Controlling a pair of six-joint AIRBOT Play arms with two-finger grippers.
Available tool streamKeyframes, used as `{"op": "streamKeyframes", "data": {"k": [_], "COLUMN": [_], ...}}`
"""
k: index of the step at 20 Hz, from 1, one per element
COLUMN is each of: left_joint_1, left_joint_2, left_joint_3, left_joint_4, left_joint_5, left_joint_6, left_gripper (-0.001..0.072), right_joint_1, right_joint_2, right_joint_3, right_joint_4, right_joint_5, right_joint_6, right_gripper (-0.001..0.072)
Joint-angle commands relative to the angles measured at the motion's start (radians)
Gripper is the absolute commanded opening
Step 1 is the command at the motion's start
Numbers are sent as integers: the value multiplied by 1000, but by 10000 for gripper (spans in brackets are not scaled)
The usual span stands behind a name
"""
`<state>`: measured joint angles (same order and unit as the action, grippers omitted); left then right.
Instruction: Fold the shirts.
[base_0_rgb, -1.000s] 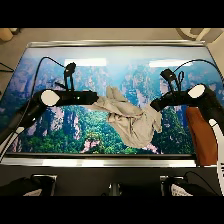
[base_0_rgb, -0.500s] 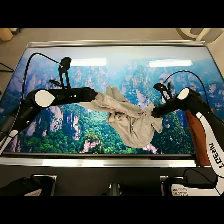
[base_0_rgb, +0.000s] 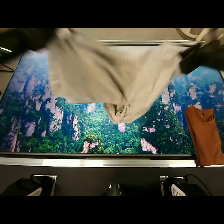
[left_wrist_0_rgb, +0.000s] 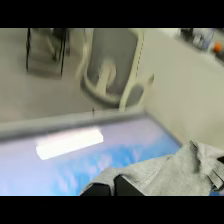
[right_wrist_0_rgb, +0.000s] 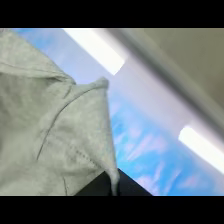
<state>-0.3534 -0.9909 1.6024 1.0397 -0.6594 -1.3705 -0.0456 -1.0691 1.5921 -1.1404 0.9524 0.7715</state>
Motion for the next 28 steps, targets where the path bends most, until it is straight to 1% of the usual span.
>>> {"op": "streamKeyframes", "data": {"k": [1, 2, 3, 5, 7, 8, 9, 12, 13, 15, 17, 18, 19, 20, 22, 24, 25, 26, 27, 28], "left_joint_1": [22, 22, 22, 22, 22, 22, 22, 22, 22, 22, 23, 30, 45, 50, 51, 59, 66, 72, 77, 80], "left_joint_2": [163, 208, 243, 294, 318, 319, 311, 266, 241, 173, 85, 34, -24, -80, -199, -331, -405, -473, -528, -580], "left_joint_3": [168, 167, 167, 166, 166, 166, 166, 165, 165, 165, 165, 165, 165, 158, 109, 61, 60, 60, 60, 60], "left_joint_4": [27, 35, 71, 219, 404, 464, 499, 505, 529, 631, 744, 766, 761, 759, 760, 760, 759, 753, 735, 693], "left_joint_5": [-7, -33, -64, -129, -220, -264, -301, -321, -333, -396, -471, -507, -545, -576, -600, -571, -559, -549, -548, -548], "left_joint_6": [35, 26, -18, -150, -298, -343, -363, -358, -359, -364, -393, -393, -402, -413, -411, -417, -454, -502, -532, -549], "left_gripper": [24, 24, 24, 23, 23, 24, 24, 23, 24, 23, 23, 24, 24, 24, 24, 25, 25, 25, 25, 25], "right_joint_1": [0, 0, 0, 0, 0, 0, 0, 0, 0, 0, 0, 0, 0, 0, 0, 0, 0, 0, 0, 0], "right_joint_2": [281, 327, 362, 411, 436, 438, 435, 384, 354, 278, 182, 120, 58, -19, -169, -323, -391, -442, -486, -520], "right_joint_3": [89, 89, 89, 89, 90, 90, 90, 90, 90, 90, 90, 90, 89, 89, 89, 89, 89, 89, 89, 89], "right_joint_4": [-30, -51, -56, -60, -107, -135, -156, -165, -166, -167, -165, -161, -160, -156, -153, -124, -100, -81, -61, -42], "right_joint_5": [-149, -129, -108, -85, -87, -93, -98, -146, -175, -270, -370, -389, -371, -321, -261, -311, -331, -320, -278, -225], "right_joint_6": [66, 66, 66, 66, 66, 66, 66, 66, 65, 61, 47, 47, 47, 48, 58, 110, 149, 192, 234, 250], "right_gripper": [23, 23, 23, 23, 23, 23, 24, 24, 24, 23, 23, 24, 24, 24, 24, 24, 24, 24, 24, 24]}}
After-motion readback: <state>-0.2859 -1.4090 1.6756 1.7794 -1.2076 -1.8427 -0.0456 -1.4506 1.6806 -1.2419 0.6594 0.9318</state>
